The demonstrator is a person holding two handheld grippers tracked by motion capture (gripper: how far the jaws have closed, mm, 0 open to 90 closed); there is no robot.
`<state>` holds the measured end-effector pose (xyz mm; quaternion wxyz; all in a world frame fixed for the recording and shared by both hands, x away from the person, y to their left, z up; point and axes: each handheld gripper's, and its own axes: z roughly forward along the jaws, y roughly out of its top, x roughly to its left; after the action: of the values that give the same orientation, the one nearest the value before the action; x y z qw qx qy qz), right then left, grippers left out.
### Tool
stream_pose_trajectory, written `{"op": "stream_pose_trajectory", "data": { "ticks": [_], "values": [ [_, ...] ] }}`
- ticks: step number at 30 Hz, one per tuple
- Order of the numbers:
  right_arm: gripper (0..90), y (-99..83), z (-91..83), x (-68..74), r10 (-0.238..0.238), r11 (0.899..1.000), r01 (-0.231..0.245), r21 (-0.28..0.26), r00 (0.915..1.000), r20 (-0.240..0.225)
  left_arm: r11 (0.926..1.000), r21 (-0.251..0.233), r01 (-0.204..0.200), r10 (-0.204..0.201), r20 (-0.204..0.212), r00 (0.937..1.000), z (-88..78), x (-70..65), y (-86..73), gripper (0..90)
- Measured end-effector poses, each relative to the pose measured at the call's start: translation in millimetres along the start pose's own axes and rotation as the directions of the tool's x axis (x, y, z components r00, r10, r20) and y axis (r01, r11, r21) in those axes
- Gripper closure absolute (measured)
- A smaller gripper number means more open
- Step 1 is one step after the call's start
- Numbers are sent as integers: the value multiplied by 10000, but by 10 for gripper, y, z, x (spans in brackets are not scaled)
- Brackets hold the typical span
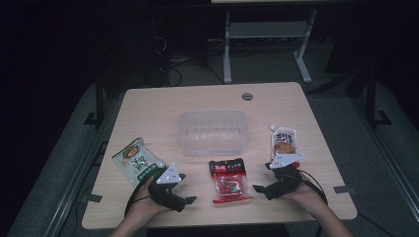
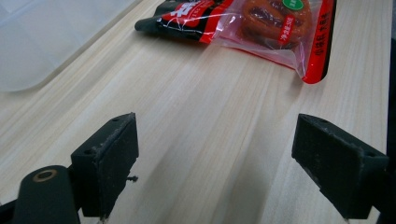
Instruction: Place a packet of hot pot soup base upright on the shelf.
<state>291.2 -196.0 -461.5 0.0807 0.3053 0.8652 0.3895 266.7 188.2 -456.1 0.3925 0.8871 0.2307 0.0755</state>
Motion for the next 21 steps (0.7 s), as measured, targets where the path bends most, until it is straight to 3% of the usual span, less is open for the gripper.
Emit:
{"op": "stream_pose_trajectory", "data": {
  "ticks": [3, 4, 8, 9, 10, 12, 13, 16, 17, 21],
  "values": [
    [72, 13, -25, 3, -35, 10000, 35, 28, 10000, -40, 10000, -2, -12, 12, 11, 10000, -13, 1, 4, 176],
    [149, 23, -66, 15, -129, 9999, 129, -31, 9999, 83, 10000, 23, 49, -49, 5, 10000, -22, -5, 10, 198],
    [239, 35, -108, 18, -148, 9999, 147, -84, 9999, -31, 9998, 209, -68, 71, -113, 9999, -36, -6, 24, 222],
    [329, 37, -126, 25, -131, 9999, 130, -97, 9998, -164, 9998, 199, 93, -91, -118, 9999, -38, -9, 31, 222],
    [329, 37, -126, 25, -131, 9999, 130, -97, 9998, -164, 9998, 199, 93, -91, -118, 9999, -38, -9, 31, 221],
    [466, 43, -133, 27, -202, 9997, 199, -110, 9993, -327, 9996, 228, 149, -146, -104, 9998, -43, -14, 42, 221],
    [578, 59, -134, 38, -133, 9999, 130, -54, 9984, -554, 9996, 229, 148, -145, -123, 9998, -47, -17, 46, 219],
    [739, 79, -129, 55, -142, 9999, 138, -54, 9970, -766, 9996, 249, 165, -161, -170, 9997, -66, -14, 51, 210],
    [739, 79, -129, 55, -142, 9999, 138, -54, 9970, -766, 9996, 249, 165, -161, -170, 9997, -66, -14, 51, 208],
    [899, 137, -123, 119, -518, 9987, 511, -87, 9920, -1150, 9993, 381, 34, -28, -146, 9999, -98, -47, 5, 198]
  ]
}}
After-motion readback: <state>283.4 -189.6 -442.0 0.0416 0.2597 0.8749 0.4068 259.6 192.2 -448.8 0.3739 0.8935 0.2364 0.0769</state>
